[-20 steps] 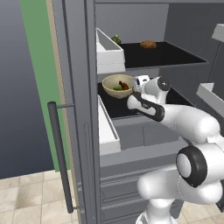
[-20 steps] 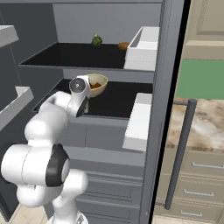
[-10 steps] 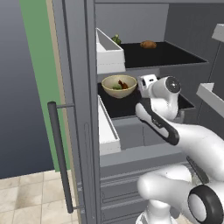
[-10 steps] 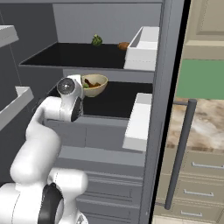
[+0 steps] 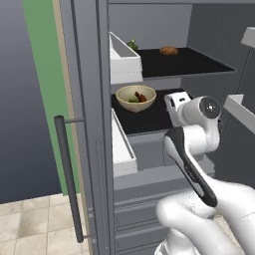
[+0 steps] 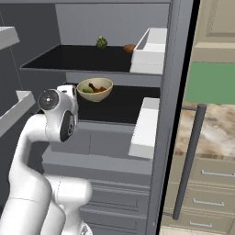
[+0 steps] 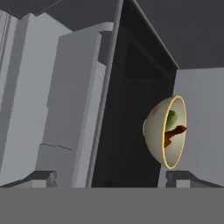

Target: Pick the chicken drumstick and cucumber from their plates and place them in the bowl. Then put the bowl in the fridge.

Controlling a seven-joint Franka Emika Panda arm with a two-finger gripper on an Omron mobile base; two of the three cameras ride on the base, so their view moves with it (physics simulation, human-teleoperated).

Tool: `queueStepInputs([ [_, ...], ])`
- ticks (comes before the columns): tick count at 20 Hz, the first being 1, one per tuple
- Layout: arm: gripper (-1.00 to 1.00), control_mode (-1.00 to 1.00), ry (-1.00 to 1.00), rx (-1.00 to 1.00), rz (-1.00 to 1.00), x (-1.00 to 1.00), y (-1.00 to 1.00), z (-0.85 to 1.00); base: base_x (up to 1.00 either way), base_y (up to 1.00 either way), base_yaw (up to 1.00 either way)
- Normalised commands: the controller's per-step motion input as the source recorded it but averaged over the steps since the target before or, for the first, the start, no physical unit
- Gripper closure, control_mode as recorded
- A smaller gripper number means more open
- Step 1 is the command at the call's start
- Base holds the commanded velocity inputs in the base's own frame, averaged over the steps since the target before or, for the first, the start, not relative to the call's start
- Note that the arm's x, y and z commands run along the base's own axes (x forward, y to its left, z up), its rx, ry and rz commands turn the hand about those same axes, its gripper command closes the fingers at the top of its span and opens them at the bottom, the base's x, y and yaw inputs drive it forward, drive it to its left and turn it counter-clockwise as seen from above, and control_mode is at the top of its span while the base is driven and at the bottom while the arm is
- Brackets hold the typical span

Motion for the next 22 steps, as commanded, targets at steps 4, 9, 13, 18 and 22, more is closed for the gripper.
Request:
queueStepInputs([
  [4,-1.0,-1.0,0.0,0.0,-0.17,-0.88,-0.03,0.06,0.0,0.0,0.0],
  [9,-1.0,-1.0,0.0,0.0,-0.18,-0.86,-0.02,0.09,0.0,0.0,0.0],
  [13,-1.0,-1.0,0.0,0.0,-0.18,-0.84,-0.01,0.07,0.0,0.0,0.0],
  [18,-1.0,-1.0,0.07,0.0,-0.18,-0.74,-0.03,0.03,0.0,0.0,0.0],
  [22,-1.0,-1.0,0.21,0.0,-0.09,-0.46,-0.22,-0.06,0.0,0.0,0.0],
])
